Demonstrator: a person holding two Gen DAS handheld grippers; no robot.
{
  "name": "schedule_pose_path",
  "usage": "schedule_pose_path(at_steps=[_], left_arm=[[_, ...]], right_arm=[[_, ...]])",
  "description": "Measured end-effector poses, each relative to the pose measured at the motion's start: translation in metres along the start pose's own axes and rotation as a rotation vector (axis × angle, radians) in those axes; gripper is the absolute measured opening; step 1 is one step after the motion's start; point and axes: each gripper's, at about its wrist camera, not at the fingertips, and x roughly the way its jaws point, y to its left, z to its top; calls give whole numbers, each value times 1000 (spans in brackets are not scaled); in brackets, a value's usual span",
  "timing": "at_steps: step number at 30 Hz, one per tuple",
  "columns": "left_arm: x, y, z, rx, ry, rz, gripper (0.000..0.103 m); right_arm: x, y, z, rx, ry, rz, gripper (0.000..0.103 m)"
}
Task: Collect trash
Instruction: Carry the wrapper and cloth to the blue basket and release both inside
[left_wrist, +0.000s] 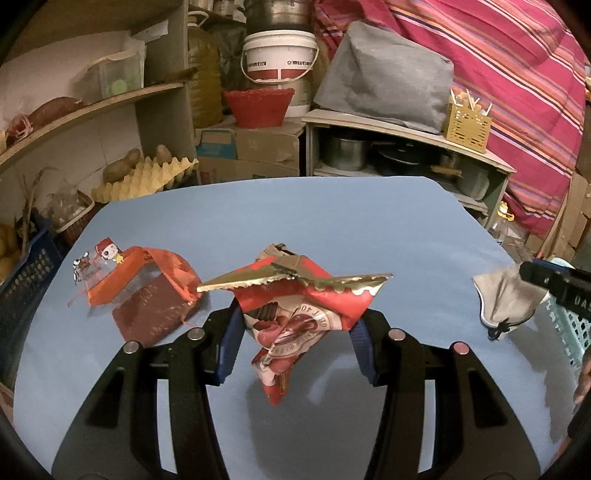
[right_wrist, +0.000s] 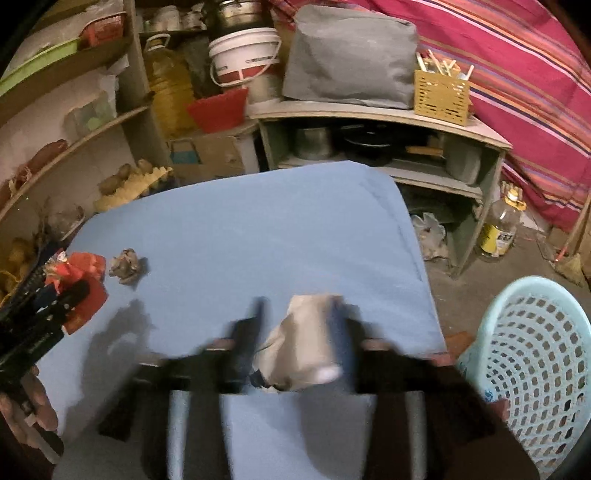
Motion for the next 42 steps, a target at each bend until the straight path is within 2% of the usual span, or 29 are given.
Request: schedule_pose_path(at_steps=[2, 3, 7, 12, 13, 16, 21, 23, 29, 33, 42], left_arm=[[-2, -3, -1, 11, -2, 4, 50], [-3, -4, -1, 19, -3, 6, 50], [-7, -10, -2, 38, -5, 6, 50], [-9, -14, -2, 45, -9, 4, 50], [-10, -15, -1, 48, -10, 3, 50], [-10, -21, -3, 65, -10, 3, 50], [-14, -36, -5, 93, -22, 3, 50], [-16, -39, -4, 84, -19, -7, 50], [-26, -61, 3, 88, -40, -29, 50], [-33, -81, 8, 74, -56, -67, 50], [-43, -172, 8, 141, -71, -171, 50]], right_arm=[[3, -7, -2, 9, 22, -5, 54], [4, -8, -5, 11, 39, -5, 59], [20, -18, -16, 19, 112, -27, 59], [31, -17, -25, 0, 151, -26, 59], [31, -15, -27, -8, 157, -24, 58], [37, -9, -33, -36, 175, -8, 47], [30, -5, -36, -39, 157, 33, 19], [21, -10, -35, -29, 134, 50, 15], [-30, -37, -24, -12, 16, 42, 15], [-62, -70, -21, 1, -36, -9, 15], [-105, -163, -32, 111, -93, -109, 15]])
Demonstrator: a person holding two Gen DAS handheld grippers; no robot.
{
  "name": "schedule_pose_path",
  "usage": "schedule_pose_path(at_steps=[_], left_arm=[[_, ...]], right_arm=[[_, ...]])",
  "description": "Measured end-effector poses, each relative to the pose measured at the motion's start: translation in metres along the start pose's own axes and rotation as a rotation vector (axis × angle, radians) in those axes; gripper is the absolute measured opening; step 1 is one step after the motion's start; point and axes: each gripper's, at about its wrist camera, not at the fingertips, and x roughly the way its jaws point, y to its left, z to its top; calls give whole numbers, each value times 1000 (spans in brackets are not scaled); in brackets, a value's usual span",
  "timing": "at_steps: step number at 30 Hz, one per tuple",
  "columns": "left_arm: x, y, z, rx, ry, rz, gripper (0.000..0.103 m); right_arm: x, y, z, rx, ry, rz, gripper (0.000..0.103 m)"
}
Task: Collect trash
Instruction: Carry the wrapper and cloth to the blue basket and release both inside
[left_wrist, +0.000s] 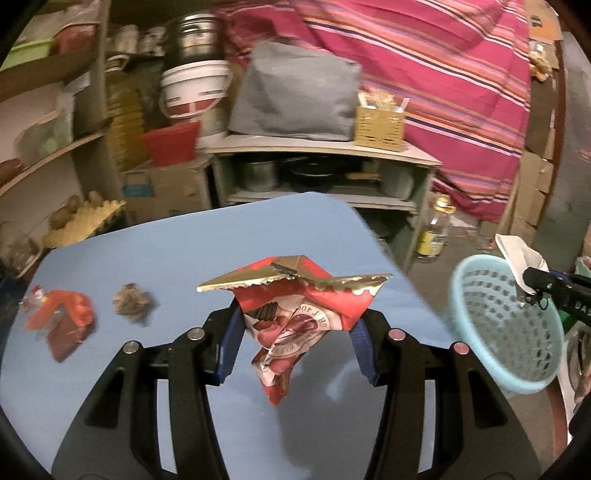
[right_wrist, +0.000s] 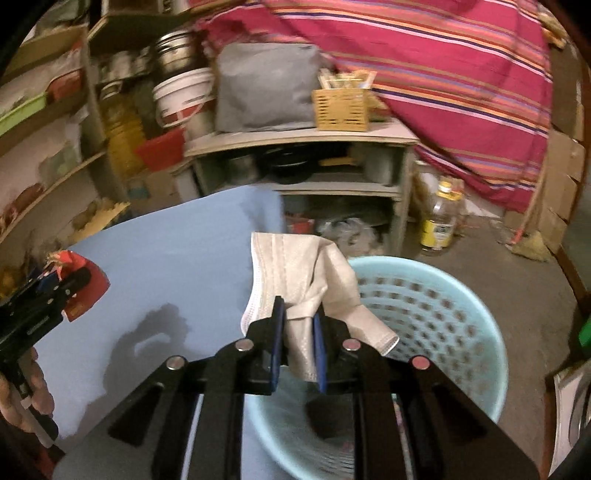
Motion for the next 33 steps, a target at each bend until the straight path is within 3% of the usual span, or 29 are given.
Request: schedule_pose_path(at_steps=[6, 13, 23, 26, 33], left_arm=[[9, -65, 4, 48, 1, -92, 51], [18, -143, 9, 120, 5, -177, 51], [30, -194, 12, 168, 23, -230, 53], [30, -193, 13, 160, 20, -212, 86], [31, -176, 14, 141, 13, -183, 90]], right_arm=[[-7, -57, -6, 86, -5, -46, 15], [-4, -87, -12, 142, -3, -65, 15], [-7, -115, -22, 212, -4, -84, 15], [-5, -116, -23, 217, -1, -84, 15], [-1, -110, -23, 202, 9, -82, 16]])
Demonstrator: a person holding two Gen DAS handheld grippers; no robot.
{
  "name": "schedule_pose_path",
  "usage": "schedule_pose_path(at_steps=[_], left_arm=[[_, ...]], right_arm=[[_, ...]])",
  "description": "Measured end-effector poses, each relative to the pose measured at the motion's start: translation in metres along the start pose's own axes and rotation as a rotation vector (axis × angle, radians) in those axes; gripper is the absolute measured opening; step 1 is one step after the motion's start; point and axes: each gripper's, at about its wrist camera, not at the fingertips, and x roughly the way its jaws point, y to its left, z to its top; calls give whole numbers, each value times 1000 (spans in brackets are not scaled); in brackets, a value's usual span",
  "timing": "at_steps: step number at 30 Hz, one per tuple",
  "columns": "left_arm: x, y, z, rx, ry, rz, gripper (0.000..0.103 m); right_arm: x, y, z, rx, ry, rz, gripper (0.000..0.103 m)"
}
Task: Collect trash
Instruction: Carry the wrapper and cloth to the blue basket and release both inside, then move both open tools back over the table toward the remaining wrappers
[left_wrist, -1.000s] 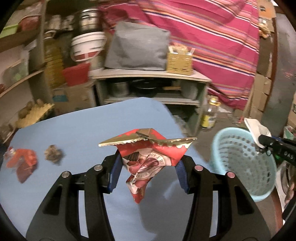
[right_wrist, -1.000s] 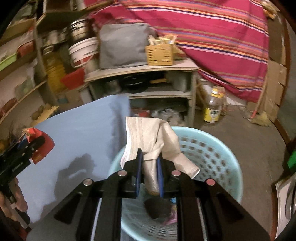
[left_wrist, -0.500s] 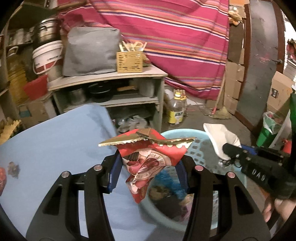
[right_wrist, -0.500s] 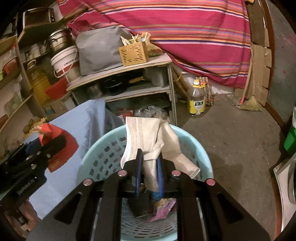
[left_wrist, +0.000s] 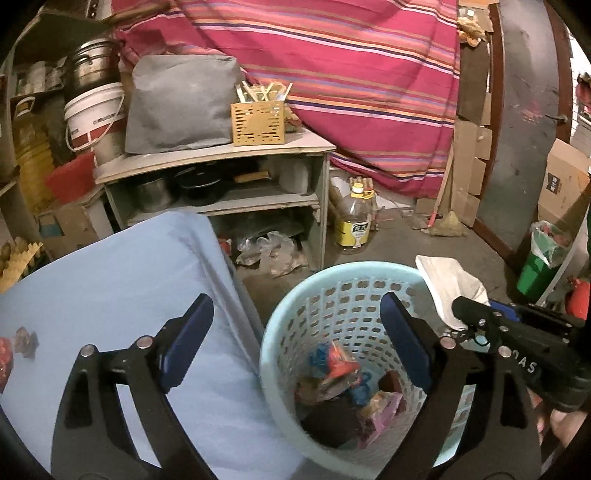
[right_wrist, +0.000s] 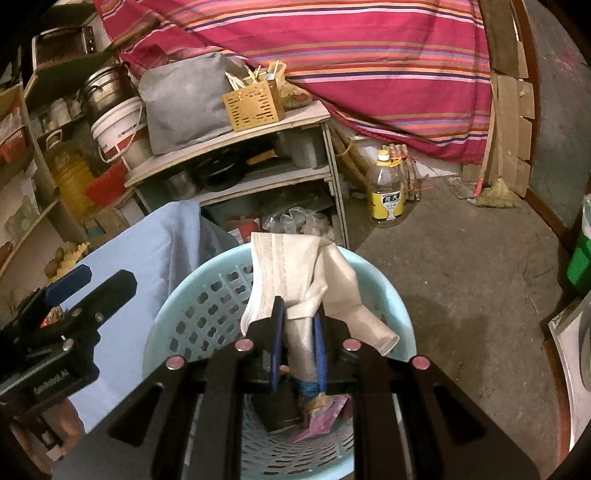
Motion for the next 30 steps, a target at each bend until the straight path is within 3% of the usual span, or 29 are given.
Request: schedule_pose_path(at_steps=[4, 5, 6, 8, 13, 21, 30], left_arm=[[1, 14, -4, -23, 8, 28, 92], [1, 19, -5, -29, 14, 34, 92], [1, 22, -5, -31, 16, 39, 92], [-1, 31, -9, -34, 16, 57, 92], [-16, 66, -16, -54, 5, 112, 94], [-46, 150, -35, -74, 0, 243, 97], [-75, 288, -62, -174, 16, 431, 98]], right_arm=[[5, 11, -1, -29, 20, 6, 19], [6, 13, -1, -34, 20, 2, 28], [7, 16, -1, -39, 20, -8, 54], [9, 22, -1, -43, 14, -31, 72], [18, 36, -2, -48, 39, -55, 73], [24, 96, 0, -124, -7, -102, 95], [51, 195, -5, -190, 8, -40, 98]])
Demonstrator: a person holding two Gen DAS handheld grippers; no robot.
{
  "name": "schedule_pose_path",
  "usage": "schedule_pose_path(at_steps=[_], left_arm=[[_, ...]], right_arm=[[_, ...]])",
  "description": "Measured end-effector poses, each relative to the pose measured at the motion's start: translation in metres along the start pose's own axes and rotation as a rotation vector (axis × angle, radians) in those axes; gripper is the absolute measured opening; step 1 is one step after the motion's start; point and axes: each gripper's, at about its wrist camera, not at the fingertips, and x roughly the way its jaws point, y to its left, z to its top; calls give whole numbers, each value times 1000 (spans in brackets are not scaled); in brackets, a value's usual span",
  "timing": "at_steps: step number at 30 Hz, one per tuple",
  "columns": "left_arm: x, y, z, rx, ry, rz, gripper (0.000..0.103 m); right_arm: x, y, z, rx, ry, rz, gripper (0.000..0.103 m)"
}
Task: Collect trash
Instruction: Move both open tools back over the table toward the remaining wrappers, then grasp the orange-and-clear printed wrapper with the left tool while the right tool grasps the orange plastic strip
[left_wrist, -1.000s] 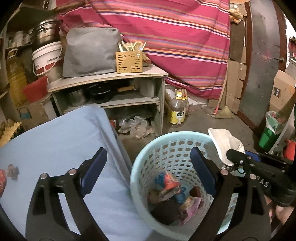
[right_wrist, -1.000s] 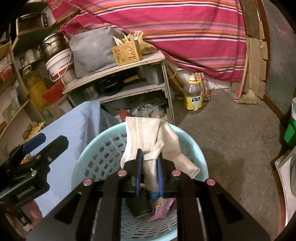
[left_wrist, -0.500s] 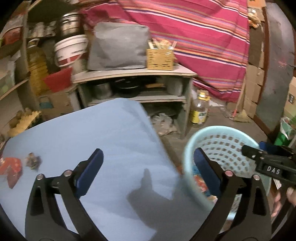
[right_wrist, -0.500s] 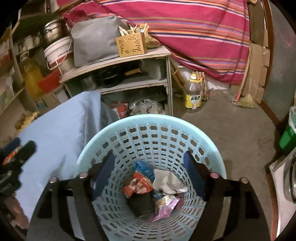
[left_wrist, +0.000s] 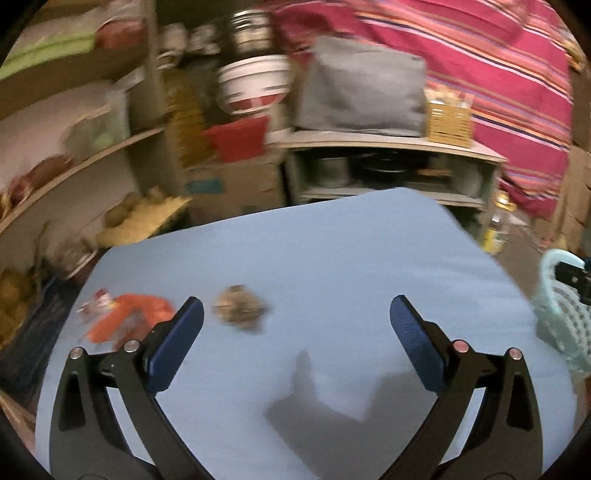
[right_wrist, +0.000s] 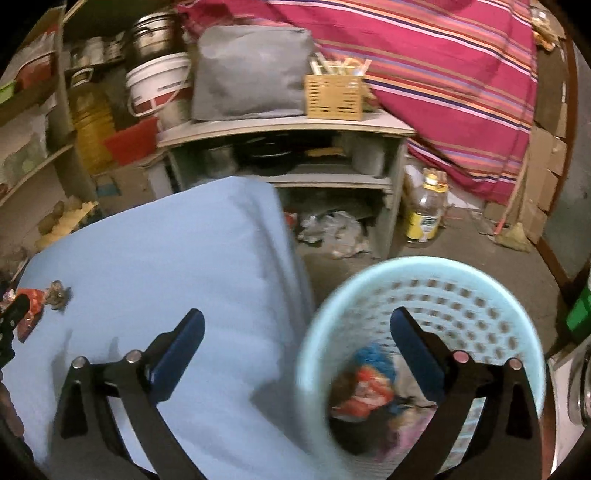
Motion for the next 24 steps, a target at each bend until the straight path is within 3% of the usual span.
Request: schedule_pose_path(at_steps=[6, 13, 19, 24], left_arm=[[14, 82, -3, -97, 30, 112, 98], [30, 162, -14, -198, 45, 198, 97], [58, 205, -33, -243, 110, 191, 97], [72, 214, -37, -222, 148, 164, 95]], right_arm=[[21, 69, 2, -28, 45, 15, 98], [37, 133, -7, -71, 76, 113, 98], [47, 186, -17, -122, 80, 162, 98], [49, 218, -23, -164, 94, 165, 98]])
